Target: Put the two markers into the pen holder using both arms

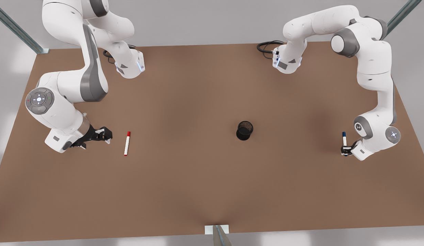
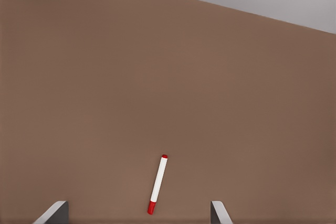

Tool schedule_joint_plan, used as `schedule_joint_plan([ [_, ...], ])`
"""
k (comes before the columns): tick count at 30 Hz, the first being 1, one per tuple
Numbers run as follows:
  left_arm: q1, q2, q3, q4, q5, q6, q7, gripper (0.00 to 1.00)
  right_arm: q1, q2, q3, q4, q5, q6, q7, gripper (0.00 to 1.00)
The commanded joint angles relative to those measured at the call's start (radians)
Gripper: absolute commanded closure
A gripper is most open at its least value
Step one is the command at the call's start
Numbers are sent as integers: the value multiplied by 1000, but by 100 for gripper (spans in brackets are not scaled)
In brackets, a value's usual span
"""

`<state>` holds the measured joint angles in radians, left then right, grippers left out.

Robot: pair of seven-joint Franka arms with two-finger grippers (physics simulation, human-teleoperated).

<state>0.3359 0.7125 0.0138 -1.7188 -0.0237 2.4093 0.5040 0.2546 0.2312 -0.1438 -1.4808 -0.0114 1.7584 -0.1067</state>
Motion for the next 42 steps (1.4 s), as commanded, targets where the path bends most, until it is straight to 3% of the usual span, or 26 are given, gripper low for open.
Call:
schedule_joint_plan([
  [1, 0, 4, 0, 2, 1, 8, 85, 51, 0, -1, 0, 1, 1, 0, -5, 0],
  [13, 0, 10, 0, 4, 1, 8, 77, 69, 0, -1, 0, 1, 2, 0, -4, 0],
  [15, 0, 8, 0, 4, 1, 7, 73, 79, 0, -1, 0, 1, 2, 0, -5, 0],
  [20, -43, -56, 0, 33, 2, -105, 25, 79, -1, 0, 0, 1, 2, 3, -5, 0],
  [23, -155, -172, 0, 64, 13, -303, -91, 79, -5, 79, -2, -4, 2, 141, 7, 0],
  [26, -319, -231, 0, 228, 96, -656, -280, 79, -6, 217, 6, -9, 68, 299, 4, 0],
  [28, -385, -235, -3, 306, 94, -754, -352, 79, -9, 284, 6, -22, 67, 371, 1, 0],
  [35, -704, -323, -11, 329, -51, -826, -739, 79, -46, 220, 20, -277, 84, 469, 7, 0],
  [42, -825, -341, -20, 328, -127, -842, -892, 79, -100, 166, 35, -516, 82, 619, -7, 0],
])
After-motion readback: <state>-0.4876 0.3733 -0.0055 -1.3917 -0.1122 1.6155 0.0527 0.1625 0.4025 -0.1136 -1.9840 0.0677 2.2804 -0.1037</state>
